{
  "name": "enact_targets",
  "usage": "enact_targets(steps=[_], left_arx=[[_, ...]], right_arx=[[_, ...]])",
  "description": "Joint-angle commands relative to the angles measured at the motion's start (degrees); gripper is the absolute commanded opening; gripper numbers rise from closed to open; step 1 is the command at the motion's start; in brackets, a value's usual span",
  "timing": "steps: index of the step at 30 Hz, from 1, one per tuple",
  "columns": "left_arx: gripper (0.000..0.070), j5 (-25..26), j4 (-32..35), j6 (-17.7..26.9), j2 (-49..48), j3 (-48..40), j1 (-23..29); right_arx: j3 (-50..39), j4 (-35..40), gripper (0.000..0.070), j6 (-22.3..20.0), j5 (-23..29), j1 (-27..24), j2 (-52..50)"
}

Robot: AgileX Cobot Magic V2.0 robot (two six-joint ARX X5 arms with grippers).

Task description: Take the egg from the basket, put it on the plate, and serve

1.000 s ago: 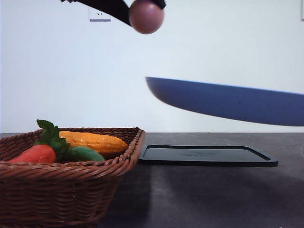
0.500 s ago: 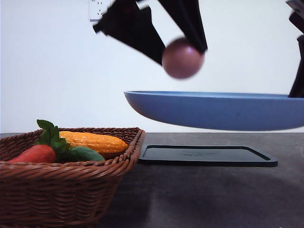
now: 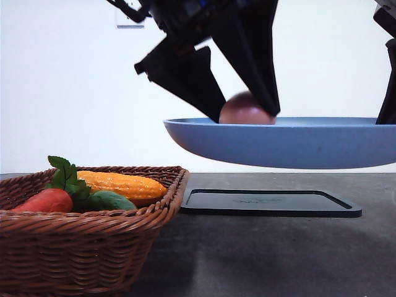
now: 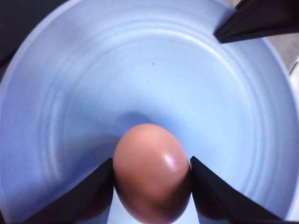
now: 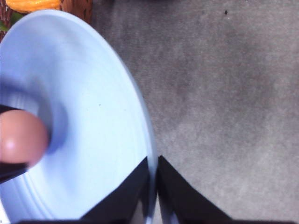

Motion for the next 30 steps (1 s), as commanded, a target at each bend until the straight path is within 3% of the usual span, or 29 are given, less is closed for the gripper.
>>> enact_targets(steps=[1,5,12,21,30], left_arx=[[0.0159,0.1,0.6,0.6,1.3,0.9,-0.6],[0.0216,0.1,0.8,0.8,1.4,0.9,-0.6],[0.0436,0.0,1.0,0.5,1.4,0.9,-0.5],[0.0444,0.0,-1.3,-0.1,-3.3,2.8,0.1],[0.0443,0.0,-7.6,0.2,-16.6,4.8,4.3]], right_arx=[[1.2,0.4,0.0000,-0.8,-0.4,0.3,0.5],[1.2,0.4,0.0000,-1.0,-0.4,0.3,0.5],[1.2,0.4,0.0000,-1.2,-0.4,0.3,0.5],[1.2,0.5,0.0000,-1.3,-0.4,0.3,1.6],[1.2,3.8,0.0000,-3.1,-1.1,-0.4,8.8]])
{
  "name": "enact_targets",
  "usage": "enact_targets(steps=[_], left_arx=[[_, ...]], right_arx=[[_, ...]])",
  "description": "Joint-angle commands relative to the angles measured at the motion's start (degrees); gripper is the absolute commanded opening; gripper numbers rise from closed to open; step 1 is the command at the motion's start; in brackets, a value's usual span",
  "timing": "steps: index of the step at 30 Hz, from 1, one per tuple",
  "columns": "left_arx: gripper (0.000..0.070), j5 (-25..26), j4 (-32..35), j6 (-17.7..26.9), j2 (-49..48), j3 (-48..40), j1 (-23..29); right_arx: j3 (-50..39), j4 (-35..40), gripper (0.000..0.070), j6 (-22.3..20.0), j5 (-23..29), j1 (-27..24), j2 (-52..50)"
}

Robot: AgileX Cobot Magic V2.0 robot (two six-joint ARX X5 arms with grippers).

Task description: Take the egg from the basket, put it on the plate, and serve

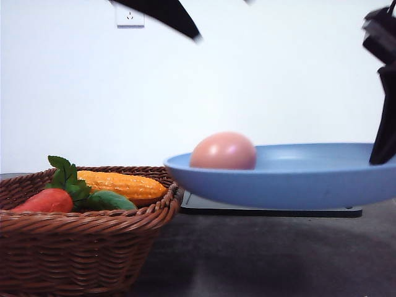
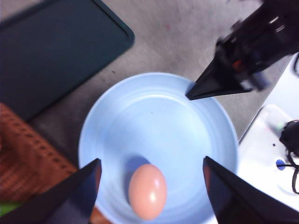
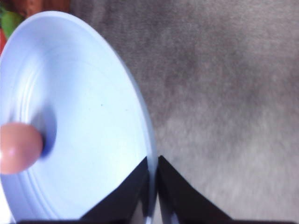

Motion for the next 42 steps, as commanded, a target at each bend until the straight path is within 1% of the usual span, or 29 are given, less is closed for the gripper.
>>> enact_targets(steps=[1,4,8,11,15,20,25,30,33,36,42], left_arx=[[0.0443,-0.2,-0.8,0.2,-2.5,1.1,0.4],[0.0443,-1.5,-2.0,0.2,-8.1,1.1,2.1],[0.0443,-3.5,-2.3,0.2,-14.6,1.1,3.7],[0.0443,-4.1,-2.3,0.1,-19.3,1.1,4.7],[0.0443,-7.2,-2.5,0.2,-24.3,1.1,5.1],[0.0443,-10.0,-3.3,0.2,-28.3,1.1,5.1],[0.0443,-11.0,-4.8,0.1,-30.5,1.1,5.1],[0.0443,-12.7,-6.5,0.1,-30.8,1.1,5.1],[0.0443,-12.8,-6.9,0.1,-30.5,1.1,5.1],[0.0443,-12.8,-7.0,0.1,-30.3,1.1,5.1],[0.0443,-13.7,-7.1,0.1,-29.8,1.1,5.1]], right_arx=[[1.4,2.2,0.0000,-1.1,-1.3,-0.5,1.7],[2.5,5.5,0.0000,-1.2,-3.6,-3.3,5.1],[5.8,7.2,0.0000,-1.9,-4.0,-5.9,10.3],[9.4,8.7,0.0000,-2.1,-3.9,-6.8,15.1],[15.8,9.7,0.0000,-2.1,-3.7,-8.2,22.3],[24.8,9.9,0.0000,-2.0,-3.6,-8.4,31.9],[33.2,9.8,0.0000,-1.8,-3.6,-8.5,40.8],[39.0,9.5,0.0000,-1.1,-3.6,-8.5,47.7],[40.7,9.5,0.0000,-0.1,-3.6,-8.5,50.7],[41.0,9.7,0.0000,-0.1,-3.5,-8.8,52.4],[41.0,9.9,0.0000,-0.4,-3.0,-8.9,53.0]])
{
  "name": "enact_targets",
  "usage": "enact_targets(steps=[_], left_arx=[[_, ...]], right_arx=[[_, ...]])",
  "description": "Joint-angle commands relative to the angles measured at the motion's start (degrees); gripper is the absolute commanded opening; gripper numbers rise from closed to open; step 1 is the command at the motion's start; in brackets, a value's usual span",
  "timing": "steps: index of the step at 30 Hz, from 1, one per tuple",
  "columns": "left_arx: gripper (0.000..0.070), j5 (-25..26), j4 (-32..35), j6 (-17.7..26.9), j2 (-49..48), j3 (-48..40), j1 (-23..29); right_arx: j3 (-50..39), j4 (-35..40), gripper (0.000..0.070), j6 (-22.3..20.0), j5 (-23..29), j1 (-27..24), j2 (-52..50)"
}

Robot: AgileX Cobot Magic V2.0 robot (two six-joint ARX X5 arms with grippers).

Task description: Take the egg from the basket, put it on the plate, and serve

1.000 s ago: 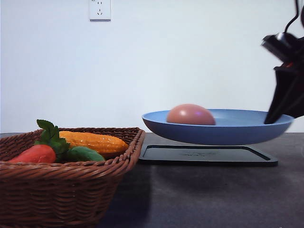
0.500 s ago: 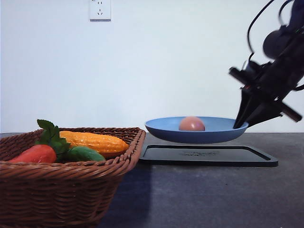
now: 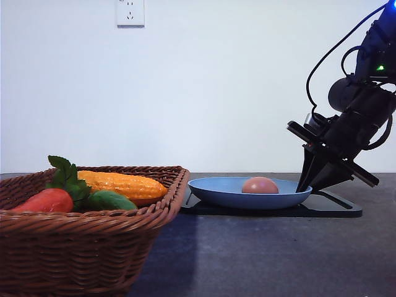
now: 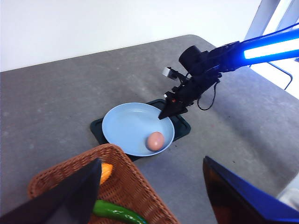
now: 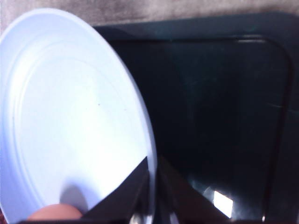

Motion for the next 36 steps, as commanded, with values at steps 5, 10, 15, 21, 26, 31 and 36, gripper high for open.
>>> enact_targets(steps=[5,10,15,21,26,31,36], left_arx=[[0.0443,-0.5,0.4,0.1,1.3,1.1,-0.4],[0.0443,-0.5,0.4,0.1,2.4,1.1,-0.4],[0.0441,-0.5,0.5,0.2,3.9,1.1,-0.4],[0.0399,-0.8,1.0,1.0,6.3,1.1,-0.3],[0.0290,-4.6,2.6,4.0,9.1,1.1,-0.3],[0.0071,-10.9,3.3,7.9,13.1,1.1,0.7],[0.0000,-12.5,3.2,14.0,17.5,1.1,3.5]], right_arx=[[1.3,0.6,0.0114,0.3,4.6,0.0,1.1],[1.7,0.8,0.0273,0.4,5.6,-0.7,1.0],[4.3,-2.5,0.0273,-0.1,5.0,-1.9,-0.6],[8.0,-6.6,0.0272,-1.6,5.0,-2.5,-6.1],[8.3,-8.2,0.0233,-2.1,4.0,-2.1,-14.6],[8.3,-13.2,0.0090,-5.3,4.3,0.9,-23.9],[8.1,-19.2,0.0000,-10.2,11.2,6.4,-31.6]])
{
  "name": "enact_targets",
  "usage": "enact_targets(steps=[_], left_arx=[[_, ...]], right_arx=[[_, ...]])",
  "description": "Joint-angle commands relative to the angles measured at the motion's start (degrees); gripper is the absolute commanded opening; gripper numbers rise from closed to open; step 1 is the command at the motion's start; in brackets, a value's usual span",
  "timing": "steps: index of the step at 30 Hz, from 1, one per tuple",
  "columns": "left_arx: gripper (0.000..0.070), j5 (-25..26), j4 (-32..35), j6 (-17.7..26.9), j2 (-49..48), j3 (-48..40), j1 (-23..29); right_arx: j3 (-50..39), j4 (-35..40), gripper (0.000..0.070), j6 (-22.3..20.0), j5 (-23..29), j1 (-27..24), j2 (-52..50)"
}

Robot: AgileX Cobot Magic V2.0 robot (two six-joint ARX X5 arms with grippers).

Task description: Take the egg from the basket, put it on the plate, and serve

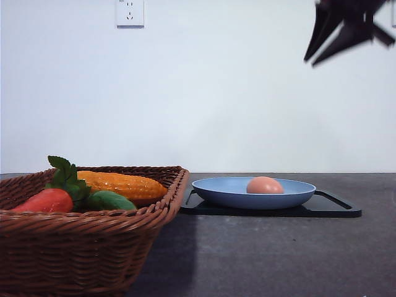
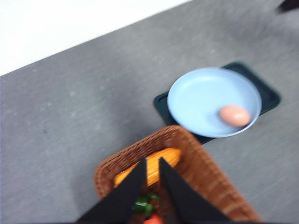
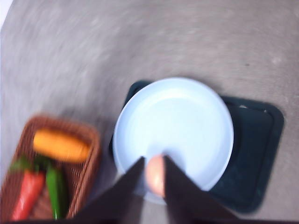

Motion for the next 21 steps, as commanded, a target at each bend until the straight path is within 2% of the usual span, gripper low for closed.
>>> enact_targets(steps=[1,3,6,11,14,17,21], left_arx=[[0.0000,-1.1,0.2,5.8,1.7,1.1,1.1],[0.0000,-2.7,-0.2,8.4,3.2,1.0,4.1],[0.0000,-2.2,-0.2,8.4,4.4,0.9,10.0],[0.0000,6.2,0.1,5.9,3.5,0.0,18.6],[0.0000,10.0,1.5,4.3,1.2,-2.4,21.7],[0.0000,10.5,4.5,2.6,-2.5,-6.8,22.6],[0.0000,10.5,10.9,-1.4,-9.7,-15.7,22.2]], right_arx=[[0.9,-1.3,0.0000,-3.3,4.3,2.4,-1.2],[0.8,-3.3,0.0000,-3.4,9.2,5.5,-3.2],[0.4,-5.6,0.0000,-3.4,16.0,10.2,-5.9],[-4.4,-4.5,0.0000,-3.4,26.9,17.1,-11.7],[-9.5,-1.6,0.0000,-3.3,32.0,20.6,-15.8],[-16.8,3.7,0.0000,-2.0,36.0,23.3,-20.9],[-28.6,13.5,0.0000,0.6,37.2,25.8,-28.8]])
